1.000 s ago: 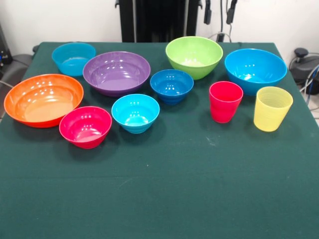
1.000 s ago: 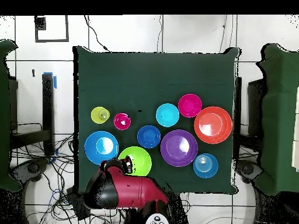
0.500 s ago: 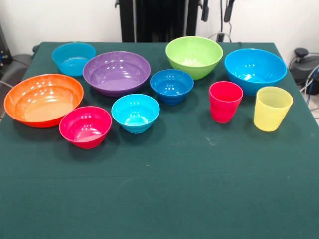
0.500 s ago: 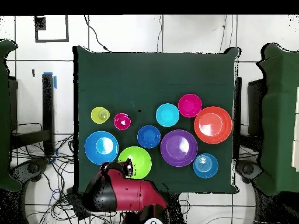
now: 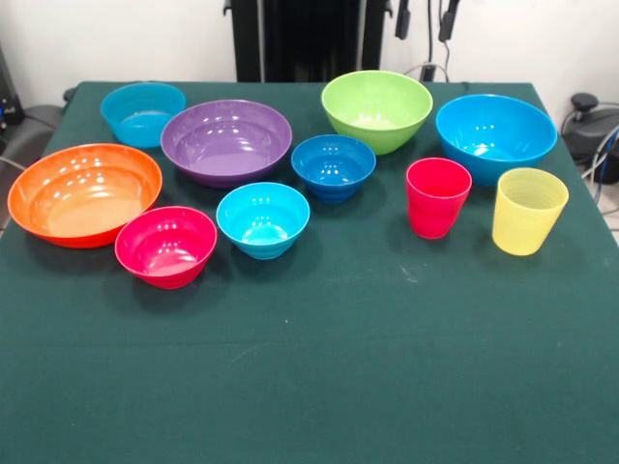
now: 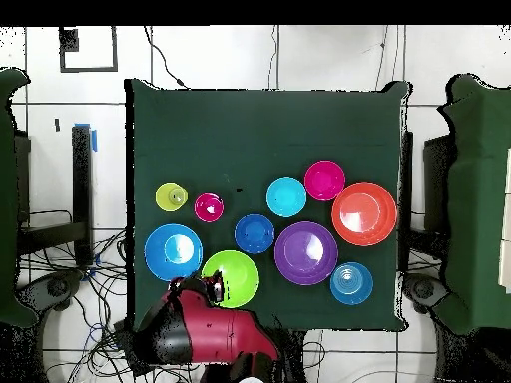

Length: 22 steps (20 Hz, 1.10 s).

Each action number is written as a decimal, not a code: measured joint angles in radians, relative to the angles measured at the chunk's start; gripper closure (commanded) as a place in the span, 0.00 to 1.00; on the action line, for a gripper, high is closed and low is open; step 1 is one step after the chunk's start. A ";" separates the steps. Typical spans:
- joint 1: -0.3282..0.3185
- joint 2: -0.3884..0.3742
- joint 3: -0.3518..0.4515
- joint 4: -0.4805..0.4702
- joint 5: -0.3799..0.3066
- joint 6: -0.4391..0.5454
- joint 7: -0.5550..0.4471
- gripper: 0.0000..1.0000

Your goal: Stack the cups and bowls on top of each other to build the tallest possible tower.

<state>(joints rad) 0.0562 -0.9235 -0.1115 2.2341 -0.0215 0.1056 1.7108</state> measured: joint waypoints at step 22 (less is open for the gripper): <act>0.016 0.107 -0.007 -0.053 0.000 0.000 0.021 0.00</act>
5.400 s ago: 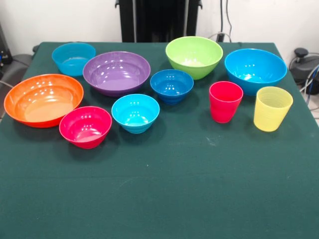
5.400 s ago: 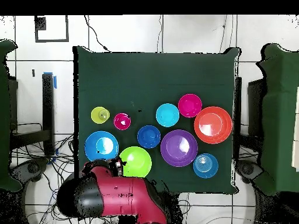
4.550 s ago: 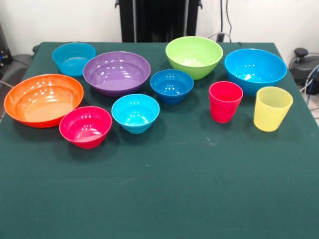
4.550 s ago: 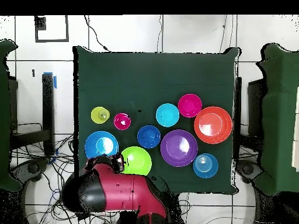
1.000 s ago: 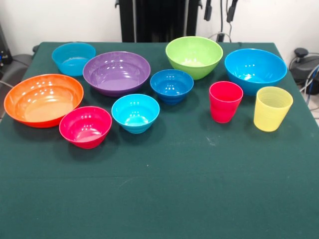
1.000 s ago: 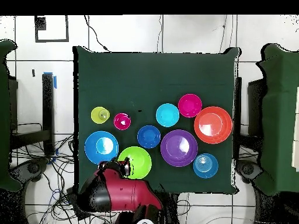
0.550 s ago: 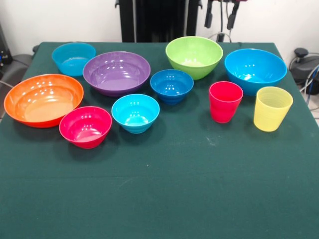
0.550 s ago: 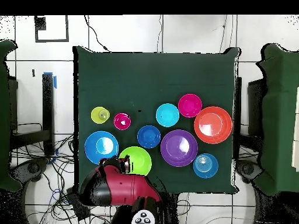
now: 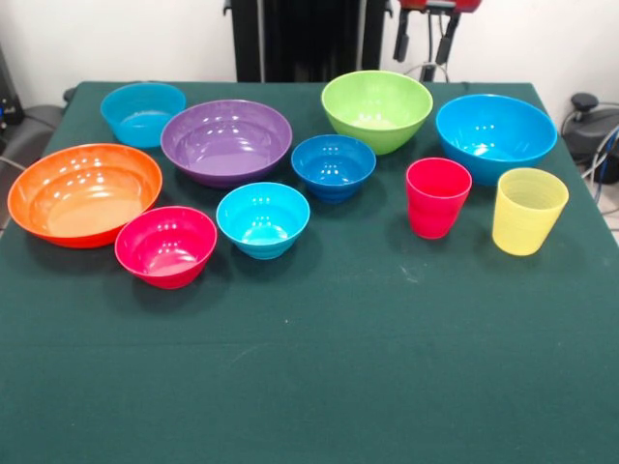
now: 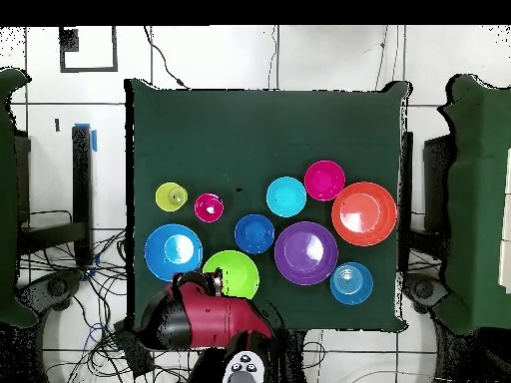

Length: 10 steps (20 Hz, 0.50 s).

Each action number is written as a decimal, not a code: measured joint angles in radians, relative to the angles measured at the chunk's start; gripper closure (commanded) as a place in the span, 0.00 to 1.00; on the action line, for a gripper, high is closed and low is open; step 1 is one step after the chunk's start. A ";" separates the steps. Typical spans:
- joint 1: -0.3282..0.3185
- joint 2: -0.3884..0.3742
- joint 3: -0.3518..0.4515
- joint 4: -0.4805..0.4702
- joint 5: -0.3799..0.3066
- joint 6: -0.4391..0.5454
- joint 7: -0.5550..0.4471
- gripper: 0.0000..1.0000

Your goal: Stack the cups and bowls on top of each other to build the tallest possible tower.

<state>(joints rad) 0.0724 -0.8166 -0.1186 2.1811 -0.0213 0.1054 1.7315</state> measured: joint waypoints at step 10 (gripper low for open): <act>0.005 0.009 -0.013 0.000 0.000 0.000 0.000 0.00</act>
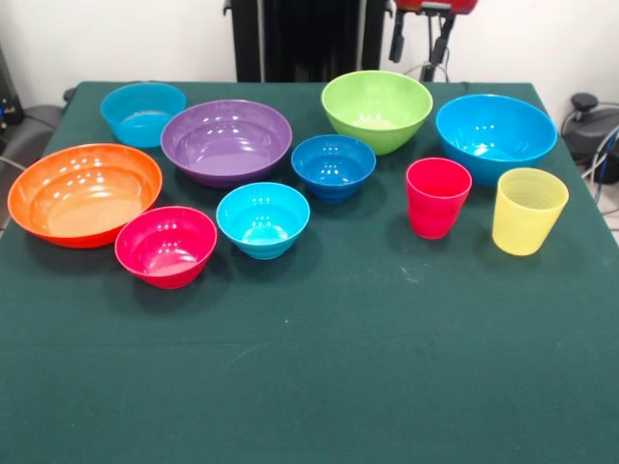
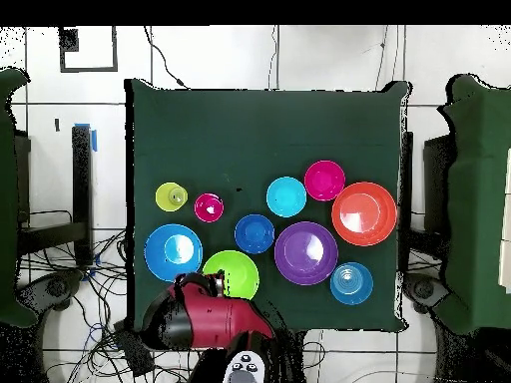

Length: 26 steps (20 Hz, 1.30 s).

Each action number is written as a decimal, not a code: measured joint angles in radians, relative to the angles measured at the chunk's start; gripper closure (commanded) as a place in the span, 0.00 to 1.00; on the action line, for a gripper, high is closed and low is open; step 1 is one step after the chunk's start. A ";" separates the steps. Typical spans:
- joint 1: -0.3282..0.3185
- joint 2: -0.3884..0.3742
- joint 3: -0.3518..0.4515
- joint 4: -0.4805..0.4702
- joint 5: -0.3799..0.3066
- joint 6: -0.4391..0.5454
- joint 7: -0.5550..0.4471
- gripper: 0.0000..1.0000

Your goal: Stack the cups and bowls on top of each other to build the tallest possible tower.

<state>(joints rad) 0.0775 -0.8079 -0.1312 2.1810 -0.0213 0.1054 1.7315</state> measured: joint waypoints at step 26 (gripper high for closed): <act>0.155 0.047 -0.055 -0.006 0.002 -0.054 0.005 0.00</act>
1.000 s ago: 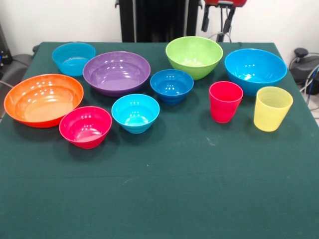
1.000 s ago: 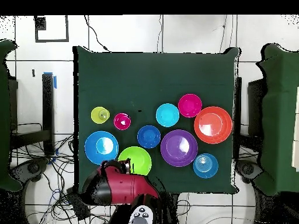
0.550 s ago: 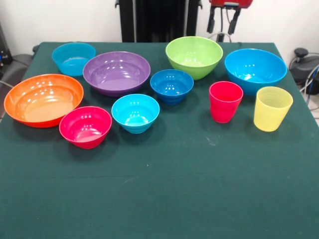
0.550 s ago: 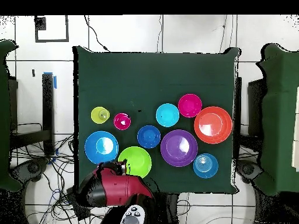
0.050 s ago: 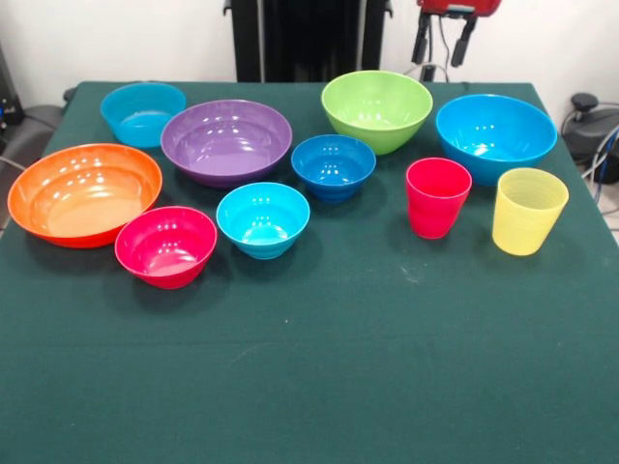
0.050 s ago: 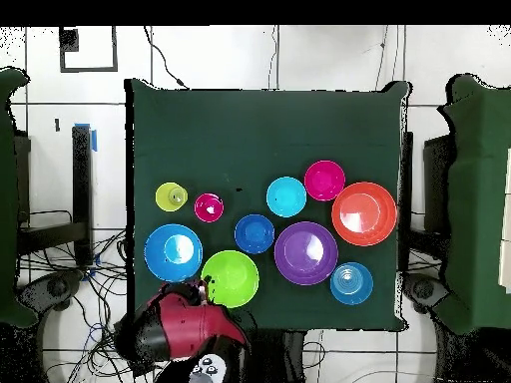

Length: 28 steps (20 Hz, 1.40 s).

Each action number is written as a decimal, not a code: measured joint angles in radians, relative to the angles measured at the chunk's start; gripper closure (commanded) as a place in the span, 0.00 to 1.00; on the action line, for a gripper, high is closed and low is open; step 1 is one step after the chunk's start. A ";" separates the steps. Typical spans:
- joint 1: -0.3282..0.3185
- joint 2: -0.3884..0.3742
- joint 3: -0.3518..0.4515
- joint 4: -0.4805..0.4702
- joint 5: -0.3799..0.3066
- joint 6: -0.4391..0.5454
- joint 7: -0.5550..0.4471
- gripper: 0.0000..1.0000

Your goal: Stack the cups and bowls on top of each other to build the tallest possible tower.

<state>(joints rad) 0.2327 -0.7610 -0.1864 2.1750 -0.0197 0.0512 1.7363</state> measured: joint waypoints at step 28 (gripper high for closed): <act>0.202 -0.030 -0.175 -0.004 0.001 0.000 0.105 0.00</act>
<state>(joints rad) 0.4343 -0.7910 -0.3617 2.1706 -0.0192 0.0514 1.8416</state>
